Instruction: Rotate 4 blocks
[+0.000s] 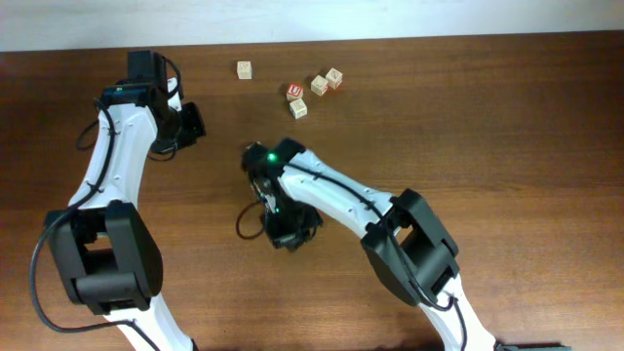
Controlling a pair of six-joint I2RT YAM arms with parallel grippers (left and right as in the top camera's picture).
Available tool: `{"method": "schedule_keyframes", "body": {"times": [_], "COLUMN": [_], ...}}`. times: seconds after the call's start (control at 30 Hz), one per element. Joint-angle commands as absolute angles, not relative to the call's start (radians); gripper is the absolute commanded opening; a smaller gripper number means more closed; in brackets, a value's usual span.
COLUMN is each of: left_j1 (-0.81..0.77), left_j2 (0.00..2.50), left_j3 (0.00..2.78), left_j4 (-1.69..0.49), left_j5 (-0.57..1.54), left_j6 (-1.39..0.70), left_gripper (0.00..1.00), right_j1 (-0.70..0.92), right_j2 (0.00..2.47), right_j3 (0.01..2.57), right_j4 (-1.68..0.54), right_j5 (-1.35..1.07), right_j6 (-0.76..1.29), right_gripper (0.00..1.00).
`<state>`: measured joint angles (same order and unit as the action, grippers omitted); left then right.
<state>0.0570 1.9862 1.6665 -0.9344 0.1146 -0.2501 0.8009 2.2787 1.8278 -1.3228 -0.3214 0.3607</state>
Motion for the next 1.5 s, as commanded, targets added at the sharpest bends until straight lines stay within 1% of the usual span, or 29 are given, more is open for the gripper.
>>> {"method": "schedule_keyframes", "body": {"times": [0.0, 0.1, 0.23, 0.3, 0.6, 0.77, 1.07, 1.2, 1.27, 1.33, 1.37, 1.47], "left_j1": [0.055, 0.055, 0.055, 0.055, 0.032, 0.032, 0.032, 0.032, 0.032, 0.032, 0.032, 0.032], "left_j2": [1.982, 1.982, 1.982, 1.982, 1.982, 1.982, 1.982, 1.982, 1.982, 1.982, 1.982, 1.982], "left_j3": [1.666, 1.666, 1.666, 1.666, 1.666, 1.666, 1.666, 1.666, 1.666, 1.666, 1.666, 1.666], "left_j4": [-0.933, -0.933, -0.932, -0.932, -0.925, -0.925, -0.925, -0.924, -0.924, -0.925, -0.925, -0.925], "left_j5": [0.107, 0.107, 0.107, 0.107, 0.108, 0.108, 0.108, 0.108, 0.108, 0.108, 0.108, 0.108], "left_j6": [-0.231, -0.231, -0.231, -0.231, -0.231, -0.231, -0.231, -0.231, -0.231, -0.231, -0.231, -0.231], "left_gripper": [0.00, 0.00, 0.00, 0.00, 0.00, 0.00, 0.00, 0.00, 0.00, 0.00, 0.00, 0.00], "right_j1": [0.783, 0.725, 0.625, 0.600, 0.588, 0.593, 0.629, 0.645, 0.656, 0.657, 0.656, 0.640], "right_j2": [2.271, 2.271, 2.271, 2.271, 2.271, 2.271, 2.271, 2.271, 2.271, 2.271, 2.270, 2.233], "right_j3": [1.739, 1.739, 1.739, 1.739, 1.739, 1.739, 1.739, 1.740, 1.745, 1.753, 1.765, 1.866], "right_j4": [-1.274, -1.230, -1.162, -1.127, -0.974, -0.992, -0.994, -0.974, -0.972, -0.976, -0.994, -1.137], "right_j5": [-0.329, -0.295, -0.323, -0.323, -0.372, -0.416, -0.424, -0.472, -0.472, -0.476, -0.472, -0.391], "right_j6": [0.375, 0.431, 0.436, 0.447, 0.425, 0.396, 0.396, 0.347, 0.335, 0.324, 0.320, 0.318], "right_gripper": [0.04, 0.04, 0.05, 0.05, 0.05, 0.05, 0.06, 0.06, 0.09, 0.10, 0.05, 0.05]}}
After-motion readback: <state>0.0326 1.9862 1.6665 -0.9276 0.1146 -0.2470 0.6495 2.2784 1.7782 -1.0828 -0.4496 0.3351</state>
